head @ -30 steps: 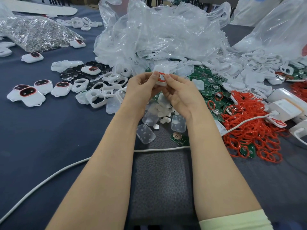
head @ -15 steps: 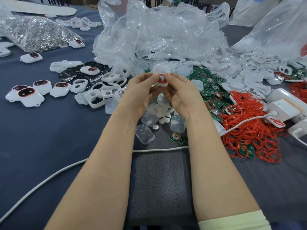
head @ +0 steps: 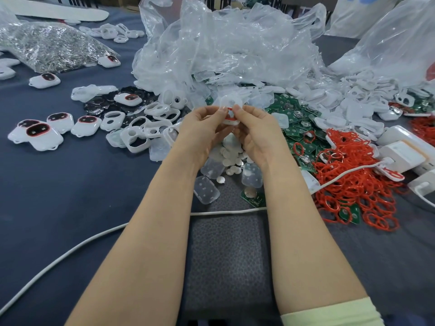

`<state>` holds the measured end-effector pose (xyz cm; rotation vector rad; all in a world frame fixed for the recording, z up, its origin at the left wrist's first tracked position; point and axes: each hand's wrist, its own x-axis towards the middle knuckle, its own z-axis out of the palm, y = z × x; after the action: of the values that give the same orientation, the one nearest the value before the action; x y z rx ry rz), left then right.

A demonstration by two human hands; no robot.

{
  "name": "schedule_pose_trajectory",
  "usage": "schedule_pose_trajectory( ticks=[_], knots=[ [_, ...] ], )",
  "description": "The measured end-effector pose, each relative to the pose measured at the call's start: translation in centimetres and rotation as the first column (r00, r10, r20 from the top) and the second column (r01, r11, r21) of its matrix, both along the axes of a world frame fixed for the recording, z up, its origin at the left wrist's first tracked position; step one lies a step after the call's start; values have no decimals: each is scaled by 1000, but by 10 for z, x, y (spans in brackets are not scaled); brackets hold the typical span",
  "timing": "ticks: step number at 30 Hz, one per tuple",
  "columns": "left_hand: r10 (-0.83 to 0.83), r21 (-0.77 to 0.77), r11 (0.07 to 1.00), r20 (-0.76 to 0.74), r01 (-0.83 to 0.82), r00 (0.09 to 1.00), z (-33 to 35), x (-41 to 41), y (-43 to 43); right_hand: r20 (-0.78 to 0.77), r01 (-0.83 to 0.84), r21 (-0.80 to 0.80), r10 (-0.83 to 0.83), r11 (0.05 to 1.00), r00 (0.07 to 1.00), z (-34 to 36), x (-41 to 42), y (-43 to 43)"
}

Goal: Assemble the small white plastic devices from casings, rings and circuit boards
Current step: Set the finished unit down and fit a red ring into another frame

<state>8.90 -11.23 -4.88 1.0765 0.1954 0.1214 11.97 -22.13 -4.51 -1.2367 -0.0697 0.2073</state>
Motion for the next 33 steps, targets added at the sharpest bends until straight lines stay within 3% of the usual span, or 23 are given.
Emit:
schedule_pose_trajectory(
  ticks=[5,10,15,22,27,33],
  knots=[
    [35,94,995,35,-38,999,-2,0,0,35,36,-74,-33,997,999,-2,3,0],
    [129,393,907,82,-151,988,-6,2,-1,88,34,-162,-20,986,996,-6,5,2],
    [157,471,862,103,-187,982,-7,2,-4,159,96,-255,-57,962,986,-9,7,6],
    [179,444,873,97,-203,979,-7,3,-5,190,118,-306,-61,945,980,-11,8,10],
    [94,104,990,49,-99,994,-2,2,-4,122,118,-223,-92,968,988,-13,11,7],
    [80,47,995,45,-82,996,-3,4,-4,94,111,-162,-97,981,991,-11,12,5]
  ],
)
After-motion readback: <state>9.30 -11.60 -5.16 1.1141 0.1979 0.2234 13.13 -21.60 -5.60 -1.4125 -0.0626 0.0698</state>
